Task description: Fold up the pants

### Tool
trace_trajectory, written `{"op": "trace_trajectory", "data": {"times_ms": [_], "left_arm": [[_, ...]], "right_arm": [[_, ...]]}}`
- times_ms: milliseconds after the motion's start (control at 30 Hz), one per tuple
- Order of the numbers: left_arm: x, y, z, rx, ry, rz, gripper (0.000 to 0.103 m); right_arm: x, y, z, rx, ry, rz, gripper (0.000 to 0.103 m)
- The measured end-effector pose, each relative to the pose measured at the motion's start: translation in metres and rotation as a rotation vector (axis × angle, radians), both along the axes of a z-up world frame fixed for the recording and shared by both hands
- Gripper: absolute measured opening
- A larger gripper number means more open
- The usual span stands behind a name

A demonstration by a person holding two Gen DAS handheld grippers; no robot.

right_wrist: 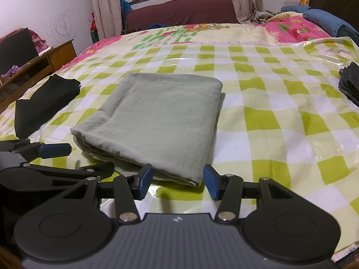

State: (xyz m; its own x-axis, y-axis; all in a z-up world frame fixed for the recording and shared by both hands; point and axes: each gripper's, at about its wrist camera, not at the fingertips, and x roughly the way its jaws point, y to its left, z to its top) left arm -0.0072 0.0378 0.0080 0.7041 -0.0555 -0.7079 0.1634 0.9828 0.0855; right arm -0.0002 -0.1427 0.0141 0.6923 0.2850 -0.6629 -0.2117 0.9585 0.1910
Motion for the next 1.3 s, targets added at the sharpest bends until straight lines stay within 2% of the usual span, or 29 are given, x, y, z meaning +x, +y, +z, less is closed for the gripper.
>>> {"op": "trace_trajectory", "data": {"times_ms": [1067,1300], "left_arm": [[0.0012,0.0026,-0.0013,0.006,0.014,0.004,0.095],[-0.0005,0.0012,-0.0003,0.018,-0.004,0.003,0.095]], "right_arm": [[-0.0003,-0.0009,-0.0026,-0.009,0.01,-0.008,0.052],[-0.0002,-0.0015,-0.003,-0.007,0.012,-0.01,0.052]]}}
